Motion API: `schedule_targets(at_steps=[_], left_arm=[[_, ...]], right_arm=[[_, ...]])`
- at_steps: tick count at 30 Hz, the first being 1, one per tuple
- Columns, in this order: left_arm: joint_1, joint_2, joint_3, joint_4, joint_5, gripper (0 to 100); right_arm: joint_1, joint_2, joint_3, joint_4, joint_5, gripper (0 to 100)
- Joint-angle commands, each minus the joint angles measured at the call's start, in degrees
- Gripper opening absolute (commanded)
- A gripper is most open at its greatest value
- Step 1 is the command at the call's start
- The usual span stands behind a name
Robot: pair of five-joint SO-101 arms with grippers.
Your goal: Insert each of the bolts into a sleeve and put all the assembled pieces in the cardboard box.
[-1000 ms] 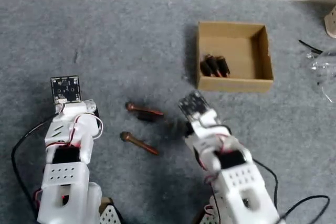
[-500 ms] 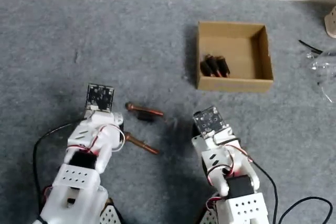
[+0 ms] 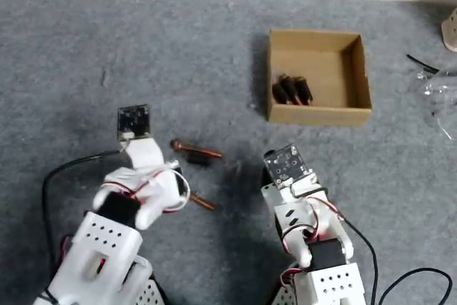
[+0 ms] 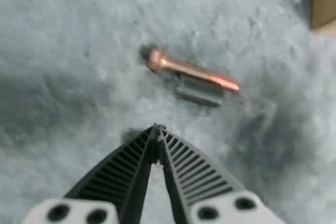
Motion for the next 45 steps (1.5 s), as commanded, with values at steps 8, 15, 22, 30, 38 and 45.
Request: schedule_targets(at_steps=[8,15,22,30,38,45], left_arm=[[5.23,0.31,0.22,1.49,10.9,5],[5.32,0.4,0.31,3.08,10.9,15],[5.49,0.4,2.42,3.34,10.9,13],[6.37,0.48,3.82,4.92,10.99,16],[6.2,2.24,3.56,4.92,10.99,16],[4.44,19.91,-2.59,3.52,11.87,16]], right_arm=[[0.84,-1.01,3.38,-1.71,-0.79,0.5],[0.84,-1.01,3.38,-1.71,-0.62,0.5],[0.84,-1.01,3.38,-1.8,-0.53,0.5],[0.84,-1.01,3.38,-1.8,-0.53,0.5],[0.84,-1.01,3.38,-1.8,-0.53,0.5],[0.84,-1.01,3.38,-1.8,-0.62,0.5]])
